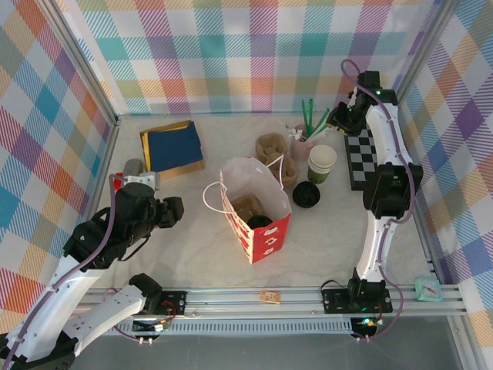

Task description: Pack the takeout coffee

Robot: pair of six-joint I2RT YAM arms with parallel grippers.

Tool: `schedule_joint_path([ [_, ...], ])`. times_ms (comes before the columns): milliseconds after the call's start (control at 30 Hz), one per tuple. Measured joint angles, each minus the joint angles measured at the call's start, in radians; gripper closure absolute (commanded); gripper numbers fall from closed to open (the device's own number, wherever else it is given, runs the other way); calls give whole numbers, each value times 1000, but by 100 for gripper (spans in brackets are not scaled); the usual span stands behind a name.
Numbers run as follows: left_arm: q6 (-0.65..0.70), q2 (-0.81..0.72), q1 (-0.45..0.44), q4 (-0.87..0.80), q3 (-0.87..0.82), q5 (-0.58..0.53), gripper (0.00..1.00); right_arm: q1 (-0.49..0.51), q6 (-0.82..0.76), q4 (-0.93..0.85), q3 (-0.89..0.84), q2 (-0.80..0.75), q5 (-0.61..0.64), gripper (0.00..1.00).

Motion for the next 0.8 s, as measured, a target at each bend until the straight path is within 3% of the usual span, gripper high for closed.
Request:
schedule_joint_path([
  [800, 4, 0, 0, -4, 2, -21, 43, 23, 15, 11, 4, 26, 3, 81],
])
